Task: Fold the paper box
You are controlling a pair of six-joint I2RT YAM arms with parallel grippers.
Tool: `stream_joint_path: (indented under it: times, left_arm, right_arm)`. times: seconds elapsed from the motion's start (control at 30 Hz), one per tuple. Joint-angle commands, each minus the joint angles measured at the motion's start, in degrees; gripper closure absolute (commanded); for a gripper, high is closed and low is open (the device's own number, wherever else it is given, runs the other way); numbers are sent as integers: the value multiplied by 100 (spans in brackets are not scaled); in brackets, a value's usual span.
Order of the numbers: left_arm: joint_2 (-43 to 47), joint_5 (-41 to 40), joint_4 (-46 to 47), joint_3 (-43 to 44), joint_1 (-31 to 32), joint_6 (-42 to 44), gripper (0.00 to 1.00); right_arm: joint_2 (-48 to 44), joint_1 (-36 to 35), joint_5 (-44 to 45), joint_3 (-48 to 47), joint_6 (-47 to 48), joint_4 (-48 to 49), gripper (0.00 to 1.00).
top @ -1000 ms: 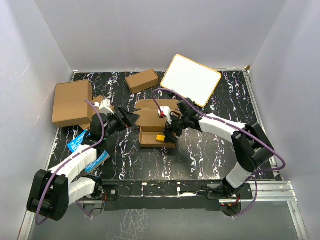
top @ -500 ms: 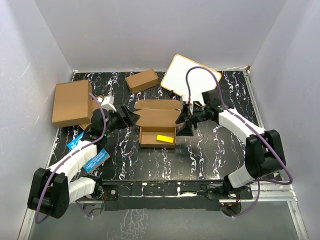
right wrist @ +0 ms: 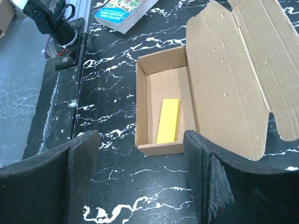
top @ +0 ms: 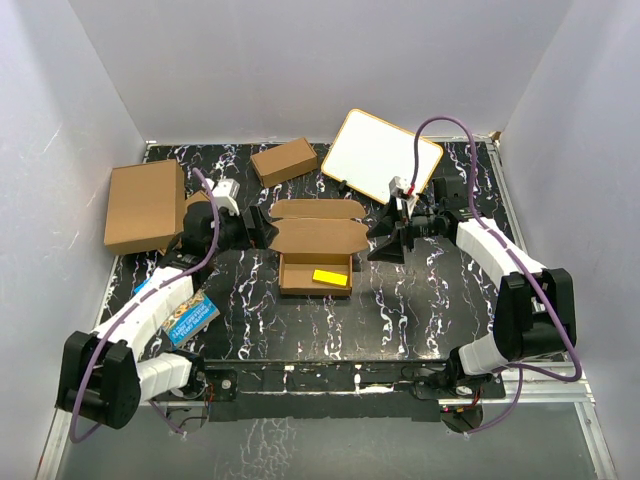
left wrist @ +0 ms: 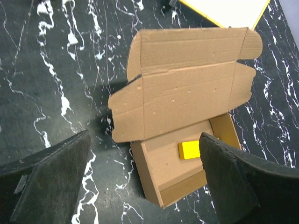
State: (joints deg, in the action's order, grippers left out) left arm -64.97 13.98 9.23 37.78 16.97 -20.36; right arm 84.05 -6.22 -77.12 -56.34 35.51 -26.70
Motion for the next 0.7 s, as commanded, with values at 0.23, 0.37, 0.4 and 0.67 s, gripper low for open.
stream_joint_path:
  times: [0.23, 0.37, 0.4, 0.67]
  left_arm:
    - [-518, 1464, -504, 764, -944, -19, 3]
    - [-622, 1811, -605, 928, -1220, -25, 3]
    - [-672, 1974, -579, 978, -1288, -74, 3]
    - [-1206, 2579, -811, 1456, -1537, 137, 3]
  right_arm:
    - [-130, 128, -396, 20, 46, 374, 22]
    - [-127, 134, -366, 21, 35, 375, 23]
    - [-126, 130, -365, 21, 35, 377, 23]
    - [-102, 155, -337, 23, 9, 379, 23]
